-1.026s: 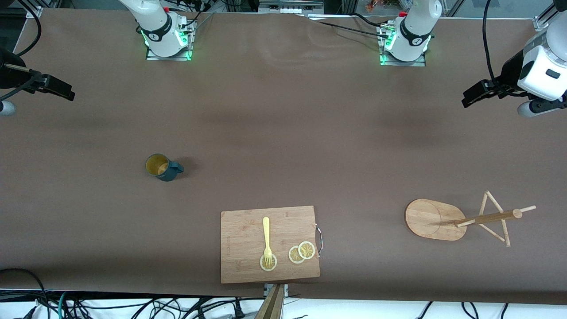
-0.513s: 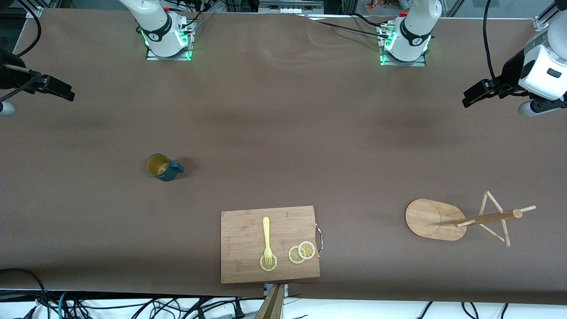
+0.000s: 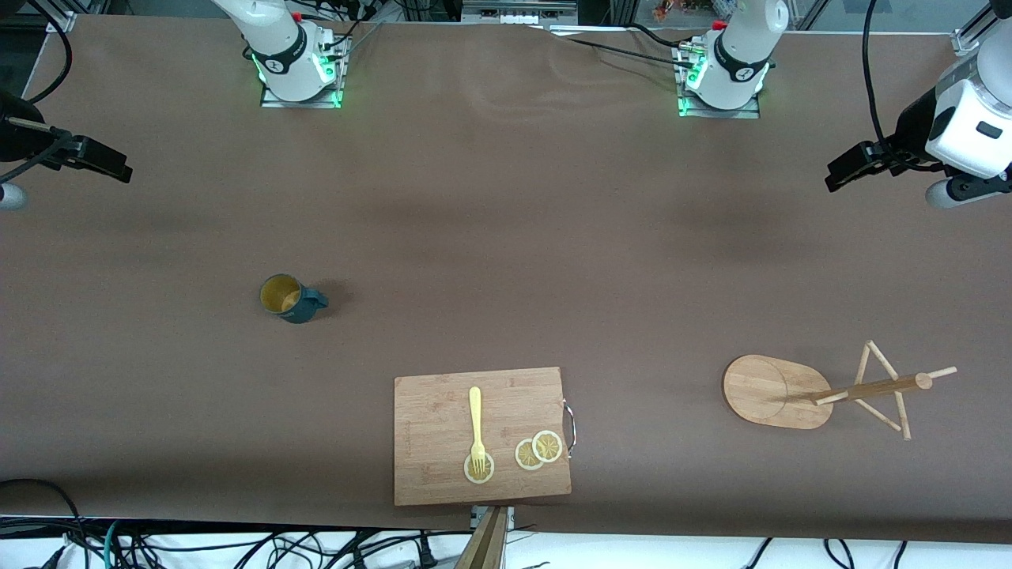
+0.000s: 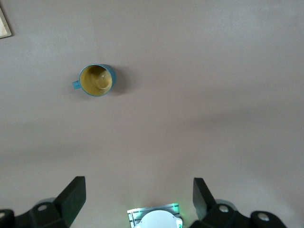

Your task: Pass cup and hang on rack

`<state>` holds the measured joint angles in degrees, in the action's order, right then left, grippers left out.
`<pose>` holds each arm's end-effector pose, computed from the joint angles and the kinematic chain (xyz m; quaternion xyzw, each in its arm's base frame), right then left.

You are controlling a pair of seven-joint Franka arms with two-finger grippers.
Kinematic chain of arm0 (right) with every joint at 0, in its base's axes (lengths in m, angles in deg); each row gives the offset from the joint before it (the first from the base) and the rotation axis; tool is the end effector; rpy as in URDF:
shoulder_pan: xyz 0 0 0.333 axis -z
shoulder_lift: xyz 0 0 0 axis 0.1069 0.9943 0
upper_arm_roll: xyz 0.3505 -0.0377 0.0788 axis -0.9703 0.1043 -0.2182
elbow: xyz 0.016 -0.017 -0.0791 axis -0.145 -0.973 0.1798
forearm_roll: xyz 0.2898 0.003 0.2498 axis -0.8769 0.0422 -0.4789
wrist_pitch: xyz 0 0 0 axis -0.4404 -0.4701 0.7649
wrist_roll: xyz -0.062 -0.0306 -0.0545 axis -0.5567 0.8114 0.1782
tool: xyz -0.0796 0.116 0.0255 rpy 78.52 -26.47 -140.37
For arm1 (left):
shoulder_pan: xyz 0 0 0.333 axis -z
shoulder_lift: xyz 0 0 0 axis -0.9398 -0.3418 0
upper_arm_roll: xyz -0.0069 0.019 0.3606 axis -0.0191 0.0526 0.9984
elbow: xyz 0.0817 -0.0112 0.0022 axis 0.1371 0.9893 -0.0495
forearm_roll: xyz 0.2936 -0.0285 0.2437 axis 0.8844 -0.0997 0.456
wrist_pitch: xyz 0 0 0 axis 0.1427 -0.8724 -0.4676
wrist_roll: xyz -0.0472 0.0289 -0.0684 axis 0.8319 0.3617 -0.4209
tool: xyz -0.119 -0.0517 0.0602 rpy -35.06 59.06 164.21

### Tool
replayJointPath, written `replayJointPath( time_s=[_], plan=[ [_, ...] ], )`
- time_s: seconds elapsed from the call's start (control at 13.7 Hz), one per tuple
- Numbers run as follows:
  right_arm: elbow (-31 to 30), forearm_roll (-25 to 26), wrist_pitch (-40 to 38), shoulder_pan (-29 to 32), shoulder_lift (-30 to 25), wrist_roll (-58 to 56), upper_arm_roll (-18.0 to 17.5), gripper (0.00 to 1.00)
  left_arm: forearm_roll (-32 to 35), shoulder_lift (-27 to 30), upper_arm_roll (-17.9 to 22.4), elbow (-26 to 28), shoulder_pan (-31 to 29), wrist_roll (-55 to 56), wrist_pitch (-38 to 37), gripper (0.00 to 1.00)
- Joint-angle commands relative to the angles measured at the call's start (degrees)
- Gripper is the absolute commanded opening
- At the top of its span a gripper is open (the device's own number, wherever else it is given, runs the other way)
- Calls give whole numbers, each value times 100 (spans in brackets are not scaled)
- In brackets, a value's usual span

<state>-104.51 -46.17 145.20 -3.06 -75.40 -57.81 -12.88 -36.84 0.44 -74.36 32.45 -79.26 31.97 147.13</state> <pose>0.5332 -0.0151 0.6175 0.9935 -0.0792 -0.0775 0.0271 0.5101 -0.0348 0.6091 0.9877 0.1482 -0.0497 0.0006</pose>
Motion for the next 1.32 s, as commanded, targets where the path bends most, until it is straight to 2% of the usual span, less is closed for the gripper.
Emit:
replayJointPath(
  time_s=[0.0, 0.66, 1.25],
  plan=[
    [171, 11, -70, 44, 73, -108, -20, 100, 144, -57, -63, -178, -42, -96, -116, 100],
    [162, 2, -26, 35, 91, -82, -20, 100, 153, -66, -63, -169, -42, -87, -116, 100],
    [153, 19, -8, 70, 547, -73, -20, 100, 153, -93, -54, -169, -50, -87, -54, 100]
  ],
)
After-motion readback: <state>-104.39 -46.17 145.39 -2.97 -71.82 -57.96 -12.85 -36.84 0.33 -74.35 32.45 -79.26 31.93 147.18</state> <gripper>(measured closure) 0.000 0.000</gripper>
